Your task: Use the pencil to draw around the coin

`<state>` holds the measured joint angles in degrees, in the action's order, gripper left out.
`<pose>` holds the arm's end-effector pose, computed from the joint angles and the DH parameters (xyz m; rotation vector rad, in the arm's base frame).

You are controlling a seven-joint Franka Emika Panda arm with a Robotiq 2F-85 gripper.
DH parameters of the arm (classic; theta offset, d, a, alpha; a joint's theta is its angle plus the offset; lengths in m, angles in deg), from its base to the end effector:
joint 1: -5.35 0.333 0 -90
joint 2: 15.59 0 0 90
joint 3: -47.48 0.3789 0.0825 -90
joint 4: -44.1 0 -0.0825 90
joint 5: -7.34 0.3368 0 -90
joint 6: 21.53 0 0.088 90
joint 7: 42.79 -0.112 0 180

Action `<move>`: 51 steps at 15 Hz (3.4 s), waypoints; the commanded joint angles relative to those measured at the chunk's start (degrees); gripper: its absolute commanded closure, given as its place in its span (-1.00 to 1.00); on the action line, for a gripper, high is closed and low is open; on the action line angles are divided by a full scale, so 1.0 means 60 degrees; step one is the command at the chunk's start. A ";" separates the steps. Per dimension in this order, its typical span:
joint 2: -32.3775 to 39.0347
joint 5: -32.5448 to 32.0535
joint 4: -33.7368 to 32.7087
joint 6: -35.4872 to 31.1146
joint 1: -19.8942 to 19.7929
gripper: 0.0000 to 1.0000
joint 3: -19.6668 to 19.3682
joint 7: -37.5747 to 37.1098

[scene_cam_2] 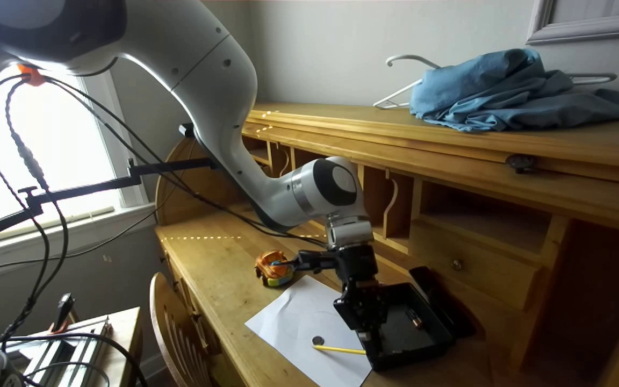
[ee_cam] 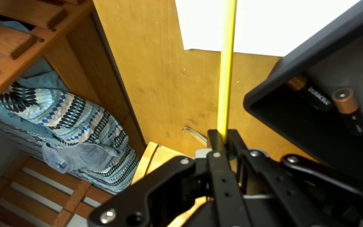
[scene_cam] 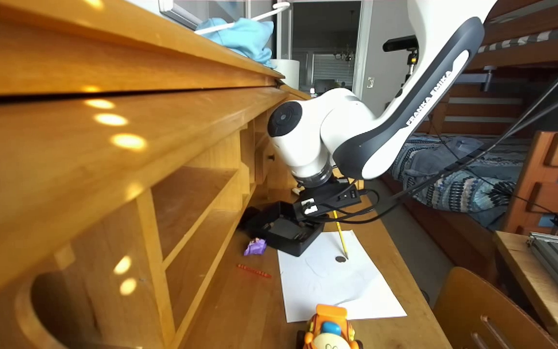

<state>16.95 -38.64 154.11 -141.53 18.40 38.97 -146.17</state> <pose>0.5965 0.0177 0.2697 2.0130 -1.3125 0.4163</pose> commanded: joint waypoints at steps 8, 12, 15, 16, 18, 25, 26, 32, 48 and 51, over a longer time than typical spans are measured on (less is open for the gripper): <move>-0.0005 -0.0456 -0.0070 0.0376 -0.0032 0.96 0.0323 -0.0301; 0.0039 -0.0489 -0.0115 0.0420 -0.0018 0.96 0.0337 -0.0351; 0.0069 -0.0535 -0.0155 0.0422 -0.0008 0.96 0.0335 -0.0441; 0.0078 -0.0560 -0.0170 0.0429 0.0001 0.96 0.0334 -0.0492; 0.0097 -0.0609 -0.0204 0.0436 0.0007 0.96 0.0343 -0.0597; 0.0112 -0.0788 -0.0307 0.0503 -0.0001 0.96 0.0438 -0.0813; 0.0115 -0.0797 -0.0311 0.0502 -0.0005 0.96 0.0450 -0.0822; 0.0141 -0.0828 -0.0328 0.0519 0.0012 0.96 0.0528 -0.0786; 0.0311 -0.0876 -0.0561 0.0632 0.0094 0.96 0.0637 -0.0760; 0.0330 -0.0865 -0.0592 0.0651 0.0089 0.96 0.0649 -0.0751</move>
<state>17.51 -41.92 152.36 -139.19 19.00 42.21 -149.01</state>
